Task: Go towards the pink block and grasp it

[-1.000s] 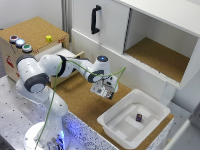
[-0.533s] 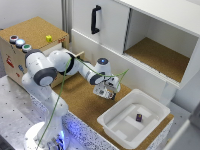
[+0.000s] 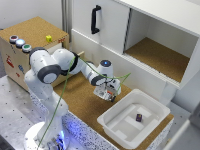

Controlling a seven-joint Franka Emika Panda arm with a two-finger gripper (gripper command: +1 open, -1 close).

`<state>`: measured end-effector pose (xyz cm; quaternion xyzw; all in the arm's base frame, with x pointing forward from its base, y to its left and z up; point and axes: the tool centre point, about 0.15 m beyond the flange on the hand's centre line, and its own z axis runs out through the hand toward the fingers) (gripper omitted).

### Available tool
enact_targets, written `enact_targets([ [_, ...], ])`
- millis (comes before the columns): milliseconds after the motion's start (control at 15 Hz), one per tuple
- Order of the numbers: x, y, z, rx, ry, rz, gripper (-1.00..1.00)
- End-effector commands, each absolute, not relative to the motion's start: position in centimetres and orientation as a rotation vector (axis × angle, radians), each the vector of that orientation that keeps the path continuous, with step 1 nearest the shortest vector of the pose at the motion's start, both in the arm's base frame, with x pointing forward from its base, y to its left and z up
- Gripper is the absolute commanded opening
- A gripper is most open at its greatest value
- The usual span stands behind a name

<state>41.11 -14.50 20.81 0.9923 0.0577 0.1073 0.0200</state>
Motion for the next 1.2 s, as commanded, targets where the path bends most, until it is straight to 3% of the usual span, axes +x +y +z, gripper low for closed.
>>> enact_targets([
  [0, 42.1, -15.1, 20.4, 3.123, 0.179, 0.331, -1.0],
  [267, 42.1, -13.8, 23.2, 3.086, 0.209, 0.421, -1.0],
  [600, 43.1, -10.8, 30.6, 3.08, 0.299, 0.588, -1.0],
  [1133, 40.2, 3.6, 43.2, 2.957, 0.934, 0.928, -1.0],
])
